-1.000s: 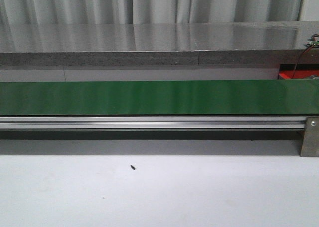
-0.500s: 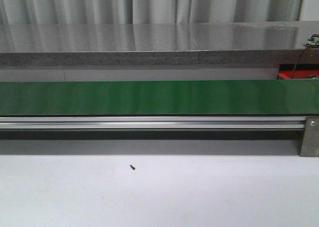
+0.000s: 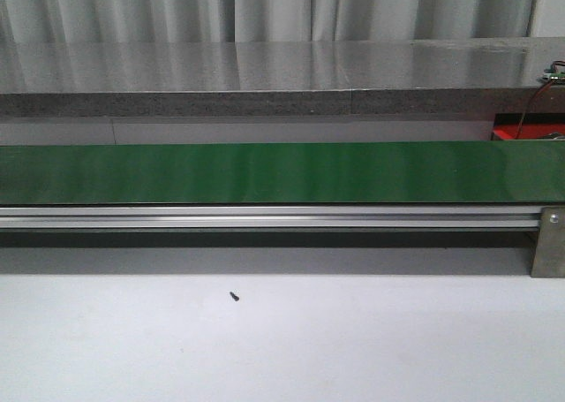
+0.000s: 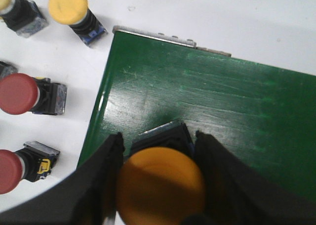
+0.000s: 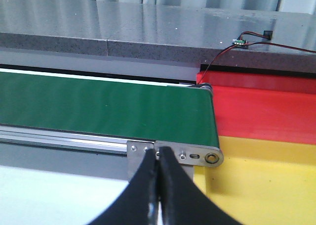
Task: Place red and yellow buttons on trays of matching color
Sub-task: 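Lower the yellow button onto the belt start and open the left gripper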
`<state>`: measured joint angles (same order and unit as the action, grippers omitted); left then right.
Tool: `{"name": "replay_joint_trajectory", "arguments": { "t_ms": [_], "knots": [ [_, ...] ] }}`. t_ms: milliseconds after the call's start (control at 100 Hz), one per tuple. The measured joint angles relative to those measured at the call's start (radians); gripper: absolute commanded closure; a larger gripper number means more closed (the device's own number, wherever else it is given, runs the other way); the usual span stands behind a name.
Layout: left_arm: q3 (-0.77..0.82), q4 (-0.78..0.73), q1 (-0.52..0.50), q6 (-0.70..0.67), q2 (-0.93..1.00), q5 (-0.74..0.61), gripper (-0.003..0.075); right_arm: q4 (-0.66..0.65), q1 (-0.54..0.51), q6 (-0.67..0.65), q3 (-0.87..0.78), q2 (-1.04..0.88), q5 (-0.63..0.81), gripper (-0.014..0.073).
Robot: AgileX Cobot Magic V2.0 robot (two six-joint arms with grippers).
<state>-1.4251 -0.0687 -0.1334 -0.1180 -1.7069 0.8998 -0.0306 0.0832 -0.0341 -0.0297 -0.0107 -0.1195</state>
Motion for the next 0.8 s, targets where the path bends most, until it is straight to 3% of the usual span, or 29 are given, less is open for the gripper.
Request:
{"name": "replay_joint_trajectory", "arguments": {
  "t_ms": [260, 360, 680, 800],
  "knots": [
    [0.0, -0.019, 0.002, 0.002, -0.072, 0.013, 0.0734, 0.0, 0.0, 0.0, 0.0, 0.0, 0.0, 0.066],
    [-0.001, -0.037, 0.002, 0.003, -0.074, 0.011, 0.0677, 0.0, 0.0, 0.0, 0.0, 0.0, 0.0, 0.066],
    [-0.002, -0.051, 0.002, 0.005, -0.074, 0.01, 0.0226, 0.0, 0.0, 0.0, 0.0, 0.0, 0.0, 0.066],
    [-0.002, -0.054, 0.002, 0.005, -0.074, 0.008, 0.016, 0.0, 0.0, 0.0, 0.0, 0.0, 0.0, 0.066]
  ]
}}
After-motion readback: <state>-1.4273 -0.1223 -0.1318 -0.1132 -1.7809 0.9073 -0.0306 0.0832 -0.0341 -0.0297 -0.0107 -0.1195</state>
